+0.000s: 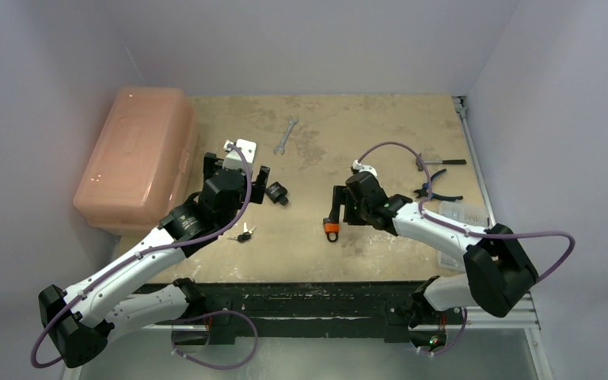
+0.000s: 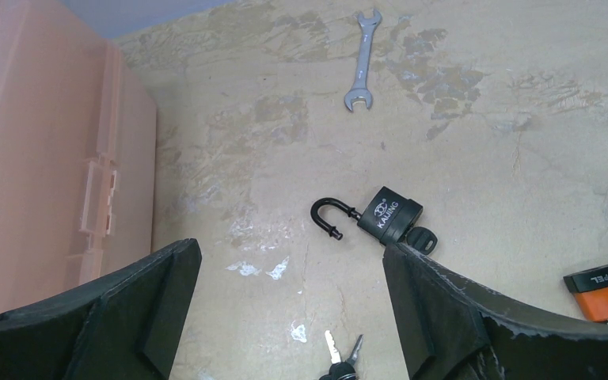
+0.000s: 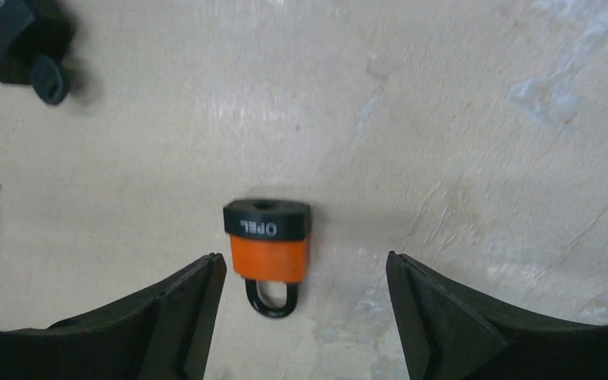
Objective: Unlock with the key
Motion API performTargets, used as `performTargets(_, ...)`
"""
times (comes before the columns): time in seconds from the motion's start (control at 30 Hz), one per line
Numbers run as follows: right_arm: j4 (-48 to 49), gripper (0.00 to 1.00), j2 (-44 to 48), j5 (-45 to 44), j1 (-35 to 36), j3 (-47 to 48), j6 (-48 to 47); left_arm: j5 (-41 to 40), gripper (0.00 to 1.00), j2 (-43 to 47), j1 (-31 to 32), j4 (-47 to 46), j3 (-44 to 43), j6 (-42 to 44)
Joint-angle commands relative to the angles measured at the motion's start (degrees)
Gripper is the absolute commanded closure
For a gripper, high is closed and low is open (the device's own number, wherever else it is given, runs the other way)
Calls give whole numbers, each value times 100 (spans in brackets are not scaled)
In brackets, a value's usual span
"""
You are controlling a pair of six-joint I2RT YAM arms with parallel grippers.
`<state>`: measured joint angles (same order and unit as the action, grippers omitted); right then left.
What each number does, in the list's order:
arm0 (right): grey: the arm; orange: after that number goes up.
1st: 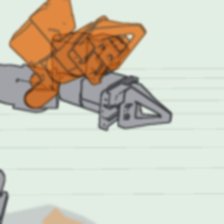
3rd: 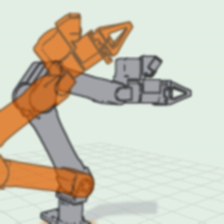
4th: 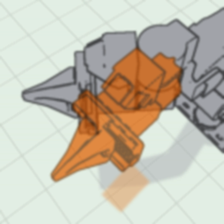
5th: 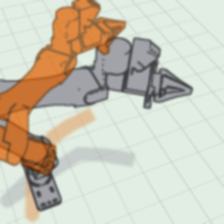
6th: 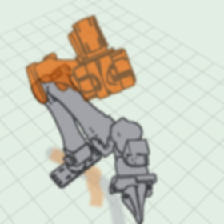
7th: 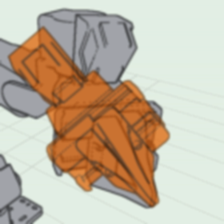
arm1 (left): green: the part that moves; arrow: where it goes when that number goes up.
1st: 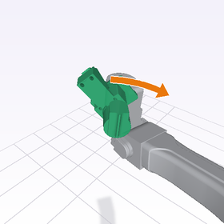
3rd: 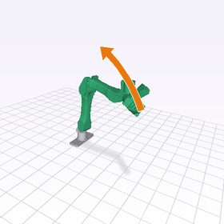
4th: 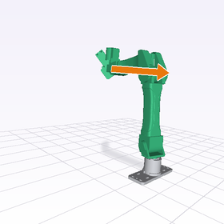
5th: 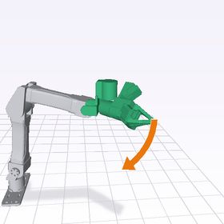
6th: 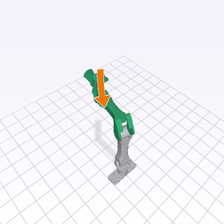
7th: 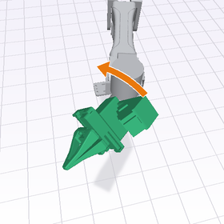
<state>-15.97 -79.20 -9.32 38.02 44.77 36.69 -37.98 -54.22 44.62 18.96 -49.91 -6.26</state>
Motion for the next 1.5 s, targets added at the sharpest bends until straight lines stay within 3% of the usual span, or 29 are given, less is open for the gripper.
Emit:
performTargets(0.0,335,20,334,598,116,-401,162,-46,7,34,-48,-86,-19,67)
performTargets(0.17,334,32,451,518,350,-641,229,-43,7,1,-50,-60,-19,61)
performTargets(0.47,-41,50,1014,-615,390,-951,339,-27,7,16,-46,-60,-28,51)
performTargets(0.67,139,60,522,-704,473,-909,270,-19,8,10,-51,-61,-28,50)
performTargets(0.93,402,66,-408,-644,1007,-466,278,-18,8,-22,-53,-66,-30,59)
performTargets(1.1,603,67,-685,-28,1211,-76,349,4,8,-28,-50,-67,-28,66)
performTargets(1.47,743,63,-1841,277,1247,1312,264,6,8,-33,-50,-68,-29,71)
